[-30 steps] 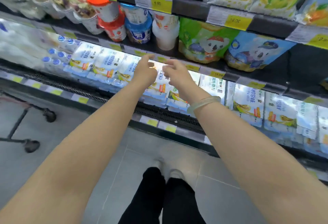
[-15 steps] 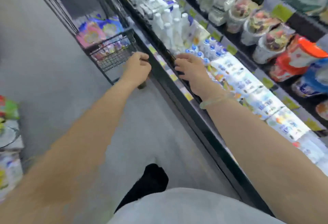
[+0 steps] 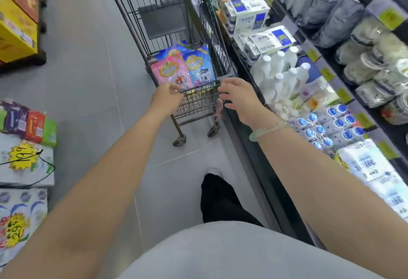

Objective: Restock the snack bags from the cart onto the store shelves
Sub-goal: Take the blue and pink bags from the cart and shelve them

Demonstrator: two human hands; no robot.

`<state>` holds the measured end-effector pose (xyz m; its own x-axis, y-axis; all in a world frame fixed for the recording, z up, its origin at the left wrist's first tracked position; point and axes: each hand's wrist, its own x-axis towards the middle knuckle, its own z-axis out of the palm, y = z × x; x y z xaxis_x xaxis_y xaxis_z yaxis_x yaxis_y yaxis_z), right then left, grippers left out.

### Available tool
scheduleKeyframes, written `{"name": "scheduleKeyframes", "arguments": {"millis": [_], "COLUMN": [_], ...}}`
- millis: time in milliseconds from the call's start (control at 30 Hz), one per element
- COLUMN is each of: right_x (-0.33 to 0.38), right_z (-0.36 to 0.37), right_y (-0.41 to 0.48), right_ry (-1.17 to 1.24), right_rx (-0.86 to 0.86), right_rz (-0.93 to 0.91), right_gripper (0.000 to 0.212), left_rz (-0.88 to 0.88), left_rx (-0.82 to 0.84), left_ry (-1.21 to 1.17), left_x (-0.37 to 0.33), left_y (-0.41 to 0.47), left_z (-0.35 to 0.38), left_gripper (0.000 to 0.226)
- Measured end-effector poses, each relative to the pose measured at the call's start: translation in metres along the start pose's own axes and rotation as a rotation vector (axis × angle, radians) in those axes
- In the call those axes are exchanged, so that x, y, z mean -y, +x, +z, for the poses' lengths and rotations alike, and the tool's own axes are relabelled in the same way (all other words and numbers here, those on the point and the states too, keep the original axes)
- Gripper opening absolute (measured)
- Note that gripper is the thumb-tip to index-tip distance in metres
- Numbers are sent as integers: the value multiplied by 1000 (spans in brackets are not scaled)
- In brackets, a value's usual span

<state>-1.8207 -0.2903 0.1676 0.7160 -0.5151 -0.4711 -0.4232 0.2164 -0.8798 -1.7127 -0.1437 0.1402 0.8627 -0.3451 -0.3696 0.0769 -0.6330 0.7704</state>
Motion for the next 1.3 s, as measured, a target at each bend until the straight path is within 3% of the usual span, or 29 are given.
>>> {"name": "scheduleKeyframes", "arguments": {"millis": [233, 500, 600, 667, 800, 1000, 1300], "right_x": [40, 68, 79, 86, 92, 76, 27], "right_z": [28, 60, 69, 74, 82, 89, 85], "right_y": [127, 240, 284, 312, 357, 400, 433], "right_ry": [-84, -146, -155, -148, -125, -80, -47], "right_rx": [52, 55, 7, -32, -61, -82, -86], "right_rz": [66, 151, 140, 133, 154, 252, 403], "right_gripper": [16, 14, 24, 18, 20, 14, 10], "left_rz": [-80, -164, -211, -228, -266, -353, -339], "left_rx": [-9, 27, 59, 66, 102, 76, 105], "left_ry": [17, 78, 77, 90, 115, 110, 276], "left_x": [-16, -26, -23, -21, -14, 7, 34], "left_y": [117, 237, 288, 321, 371, 422, 462], "left_z": [-17, -29, -29, -28, -24, -10, 15], "left_gripper": [31, 31, 12, 5, 32, 40, 50]}}
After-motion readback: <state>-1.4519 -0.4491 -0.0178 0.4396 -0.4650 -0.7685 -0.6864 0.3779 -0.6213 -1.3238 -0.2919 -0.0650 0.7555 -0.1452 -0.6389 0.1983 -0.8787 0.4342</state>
